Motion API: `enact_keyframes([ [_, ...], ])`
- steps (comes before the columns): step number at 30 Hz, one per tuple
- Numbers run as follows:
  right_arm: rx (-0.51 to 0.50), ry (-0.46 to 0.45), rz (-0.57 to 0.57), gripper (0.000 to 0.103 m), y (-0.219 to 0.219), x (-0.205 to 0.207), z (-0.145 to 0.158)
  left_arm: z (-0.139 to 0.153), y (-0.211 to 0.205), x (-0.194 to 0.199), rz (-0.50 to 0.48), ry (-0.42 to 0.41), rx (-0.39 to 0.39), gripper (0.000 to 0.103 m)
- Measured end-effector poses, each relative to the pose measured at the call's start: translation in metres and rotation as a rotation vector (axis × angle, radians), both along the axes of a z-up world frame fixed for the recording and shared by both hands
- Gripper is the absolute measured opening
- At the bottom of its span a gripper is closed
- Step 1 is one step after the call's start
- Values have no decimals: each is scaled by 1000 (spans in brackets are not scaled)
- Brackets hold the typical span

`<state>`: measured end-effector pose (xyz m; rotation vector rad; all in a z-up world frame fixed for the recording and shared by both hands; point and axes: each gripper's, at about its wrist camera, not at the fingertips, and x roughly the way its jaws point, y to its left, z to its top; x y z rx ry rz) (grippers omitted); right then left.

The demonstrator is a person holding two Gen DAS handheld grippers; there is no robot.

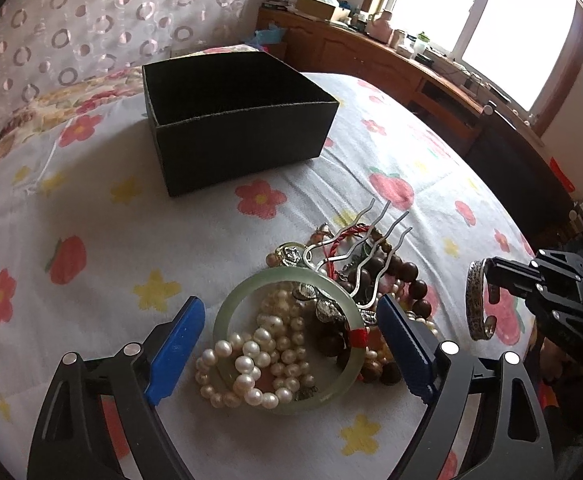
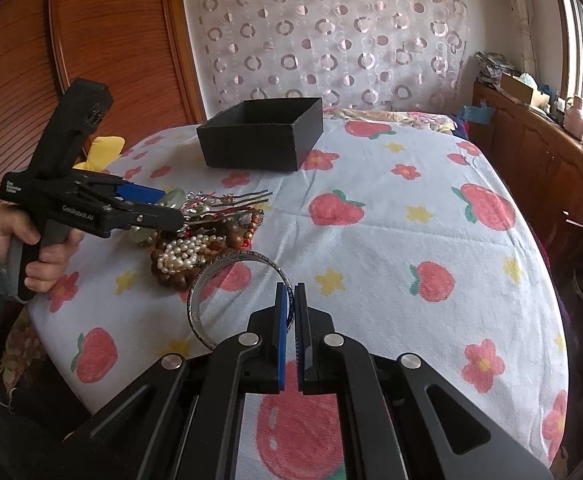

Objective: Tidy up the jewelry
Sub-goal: 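Grasp the jade bangle with left gripper while right gripper holds silver bangle, then lower jade bangle into black box with left gripper while right drops silver bangle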

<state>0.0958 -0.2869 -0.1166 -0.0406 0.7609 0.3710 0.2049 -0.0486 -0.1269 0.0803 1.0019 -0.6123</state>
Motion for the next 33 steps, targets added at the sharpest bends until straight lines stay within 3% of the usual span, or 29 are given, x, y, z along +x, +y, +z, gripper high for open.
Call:
enact_keyframes([
  [4,2,1,7,5,2,-1,0,1,-3,2,-15,0,9,84],
  [7,3,1,9,5,3,-2,-1,4,-4,-2,-34,4,-21,68],
  [14,2,0,9,5,3,-2,-1,14,7,-20,16,-52,3,68],
  [22,-1,-12,18,5,7,-5,3,64,45,-32,113,-171,-16,68],
  [28,-7,-51,22,5,12,7,22,95,54,-24,153,-240,-16,68],
  [33,-28,-101,35,5,19,30,44,103,43,-6,164,-274,-4,68],
])
